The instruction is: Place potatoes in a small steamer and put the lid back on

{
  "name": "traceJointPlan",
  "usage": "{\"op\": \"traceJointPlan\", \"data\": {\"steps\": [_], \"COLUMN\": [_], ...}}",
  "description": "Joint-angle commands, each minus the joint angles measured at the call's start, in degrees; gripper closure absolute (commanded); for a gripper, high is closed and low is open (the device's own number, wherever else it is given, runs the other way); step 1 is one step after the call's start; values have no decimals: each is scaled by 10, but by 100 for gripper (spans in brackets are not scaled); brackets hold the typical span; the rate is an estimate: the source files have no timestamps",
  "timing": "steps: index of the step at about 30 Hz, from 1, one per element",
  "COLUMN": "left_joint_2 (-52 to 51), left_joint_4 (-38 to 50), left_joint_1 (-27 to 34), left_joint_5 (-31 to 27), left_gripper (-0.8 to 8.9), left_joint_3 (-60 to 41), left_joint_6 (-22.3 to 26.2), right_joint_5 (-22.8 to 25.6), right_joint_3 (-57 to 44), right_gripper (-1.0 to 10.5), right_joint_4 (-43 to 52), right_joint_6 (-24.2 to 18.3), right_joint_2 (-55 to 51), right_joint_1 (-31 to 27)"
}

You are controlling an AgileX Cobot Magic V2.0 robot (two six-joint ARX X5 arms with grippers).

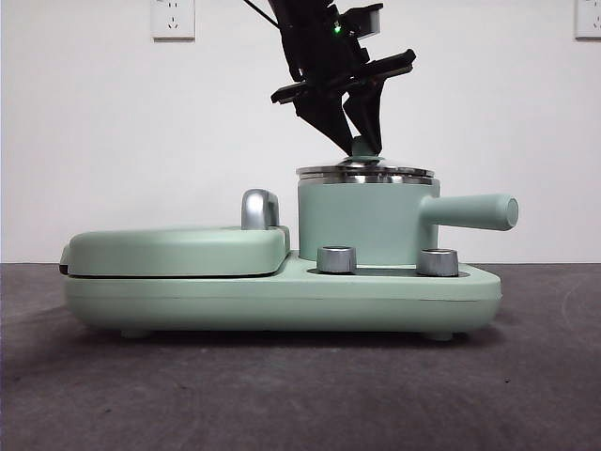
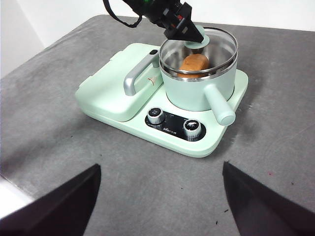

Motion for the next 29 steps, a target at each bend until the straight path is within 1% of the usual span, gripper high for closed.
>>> {"op": "traceJointPlan", "data": {"steps": [1, 6, 9, 25, 29], "left_joint_2": [10, 10, 10, 18, 19], "left_joint_4": [-3, -4, -5, -6, -20], "left_joint_1": [-4, -7, -7, -6, -6], "left_joint_5": [0, 2, 16, 17, 17], "left_gripper": [804, 804, 804, 804, 802], "left_joint_3": [16, 16, 16, 16, 16], "left_joint_6": [-4, -6, -7, -3, -4], "right_joint_5": [0, 0, 0, 0, 0], "right_joint_3": [6, 6, 6, 6, 6], "right_gripper": [554, 554, 554, 554, 554], "right_joint_4": [4, 4, 4, 4, 4], "right_joint_6": [6, 12, 12, 12, 12], "right_joint_2": [2, 2, 2, 2, 2], "right_joint_1": [2, 2, 2, 2, 2]}}
